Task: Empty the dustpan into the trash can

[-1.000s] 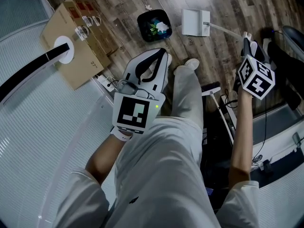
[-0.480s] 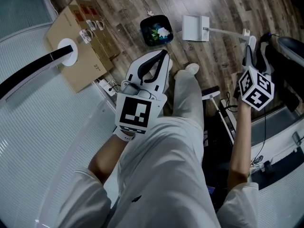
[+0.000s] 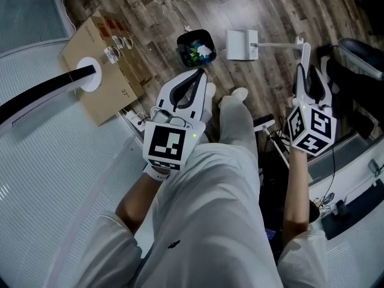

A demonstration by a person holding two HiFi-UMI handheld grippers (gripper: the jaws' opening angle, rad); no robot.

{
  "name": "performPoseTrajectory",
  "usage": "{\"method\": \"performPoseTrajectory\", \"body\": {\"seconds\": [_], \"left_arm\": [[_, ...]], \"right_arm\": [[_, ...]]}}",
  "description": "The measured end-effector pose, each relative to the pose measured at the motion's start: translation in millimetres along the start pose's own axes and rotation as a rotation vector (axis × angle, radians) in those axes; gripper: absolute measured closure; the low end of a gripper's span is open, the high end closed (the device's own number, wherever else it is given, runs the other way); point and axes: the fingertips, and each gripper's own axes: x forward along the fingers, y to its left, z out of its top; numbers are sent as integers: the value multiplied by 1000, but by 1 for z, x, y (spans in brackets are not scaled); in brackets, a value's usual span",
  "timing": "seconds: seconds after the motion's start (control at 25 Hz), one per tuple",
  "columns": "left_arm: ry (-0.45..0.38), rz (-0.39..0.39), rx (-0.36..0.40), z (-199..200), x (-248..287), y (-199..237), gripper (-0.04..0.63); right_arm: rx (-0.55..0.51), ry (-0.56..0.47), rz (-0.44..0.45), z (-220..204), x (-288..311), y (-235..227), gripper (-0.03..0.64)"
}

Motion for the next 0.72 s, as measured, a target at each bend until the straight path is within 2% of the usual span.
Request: {"method": "performPoseTrajectory", "body": {"seconds": [0.24,0.52,0.72], "left_arm": [[-31,0,-1,13,-22,2,589],[-70,0,8,27,-47,4,589],[-94,0,19,37,-62,2,589]], "right_arm": [[-6,-56,19,24,-33,20,509],[-11,-111,48,40,-67,41,599],[-8,-154,91,52,-91,54,604]]}}
